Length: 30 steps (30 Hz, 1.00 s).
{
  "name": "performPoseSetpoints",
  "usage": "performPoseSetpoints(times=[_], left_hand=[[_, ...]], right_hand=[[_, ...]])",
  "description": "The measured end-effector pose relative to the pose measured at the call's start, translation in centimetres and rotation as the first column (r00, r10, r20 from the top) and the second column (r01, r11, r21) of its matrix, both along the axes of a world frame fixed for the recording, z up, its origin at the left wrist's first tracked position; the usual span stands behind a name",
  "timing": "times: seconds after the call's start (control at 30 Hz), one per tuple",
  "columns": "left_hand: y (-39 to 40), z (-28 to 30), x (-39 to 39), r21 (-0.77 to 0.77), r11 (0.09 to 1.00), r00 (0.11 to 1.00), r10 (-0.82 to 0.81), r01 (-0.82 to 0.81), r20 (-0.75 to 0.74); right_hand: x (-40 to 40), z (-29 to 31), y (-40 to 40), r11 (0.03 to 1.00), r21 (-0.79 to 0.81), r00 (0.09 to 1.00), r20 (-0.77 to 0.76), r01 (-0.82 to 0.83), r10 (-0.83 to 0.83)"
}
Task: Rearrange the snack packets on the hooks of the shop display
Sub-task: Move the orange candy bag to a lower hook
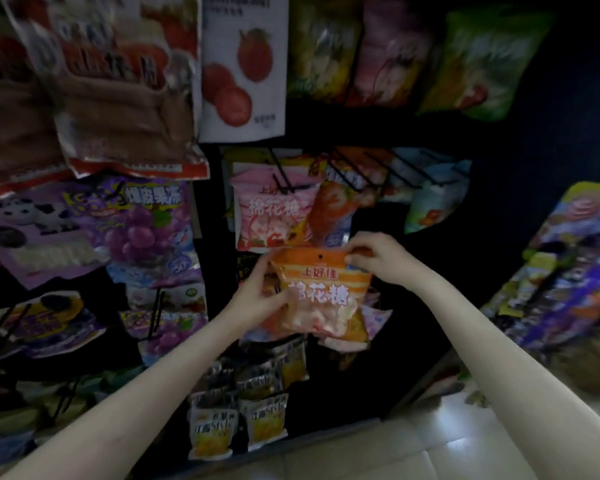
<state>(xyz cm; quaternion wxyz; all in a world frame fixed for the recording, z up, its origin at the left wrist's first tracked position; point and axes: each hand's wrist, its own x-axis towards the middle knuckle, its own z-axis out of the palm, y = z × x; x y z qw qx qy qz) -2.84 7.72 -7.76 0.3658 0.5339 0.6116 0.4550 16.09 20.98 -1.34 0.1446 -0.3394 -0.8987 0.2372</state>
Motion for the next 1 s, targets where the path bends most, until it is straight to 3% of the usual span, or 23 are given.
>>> performPoseSetpoints(times=[0.2,0.4,0.5,0.6,0.67,0.77,0.83,0.9,1.0], left_hand=[[1.3,5.2,0.2,0.196,0.975,0.989,-0.083,0.105,-0.122],[2.5,10.1,2.5,0.295,0.941,0.981,-0.129,0.167,-0.144],[3.2,12.0,4.0,0.373,0.924,0.996,-0.070,0.085,-0.055],[4.7,14.2,5.0,0.414,0.910,0.993,-0.009,-0.039,0.114],[5.6,15.2,5.2,0.420,0.902,0.984,0.026,-0.099,0.176],[6.7,15.9,5.2,0.399,0.890,0.963,0.137,-0.223,0.233],[7.3,16.0,5.2,0.366,0.886,0.943,0.189,-0.283,0.273],[7.8,16.0,5.4,0.361,0.891,0.955,0.212,-0.277,0.209],[8.3,16.3,6.2,0.314,0.926,0.976,0.182,-0.210,0.116]], right_hand=[[1.9,5.1,0.5,0.999,0.008,0.963,-0.269,0.037,-0.033],[4.5,11.4,1.4,0.988,-0.025,0.962,-0.234,-0.150,0.140],[5.6,14.2,2.0,0.990,-0.012,0.947,-0.293,-0.142,0.132],[5.4,15.3,2.9,1.000,-0.008,0.833,-0.553,-0.013,0.006],[5.2,15.1,3.6,0.996,-0.069,0.770,-0.633,0.052,-0.084],[5.6,13.3,3.6,0.965,-0.256,0.816,-0.548,0.049,-0.187],[5.9,11.6,3.4,0.968,-0.250,0.906,-0.407,0.012,-0.117],[6.0,10.7,3.6,0.967,-0.253,0.937,-0.345,-0.033,-0.059],[6.3,10.8,4.1,0.952,-0.306,0.923,-0.365,0.007,-0.124]])
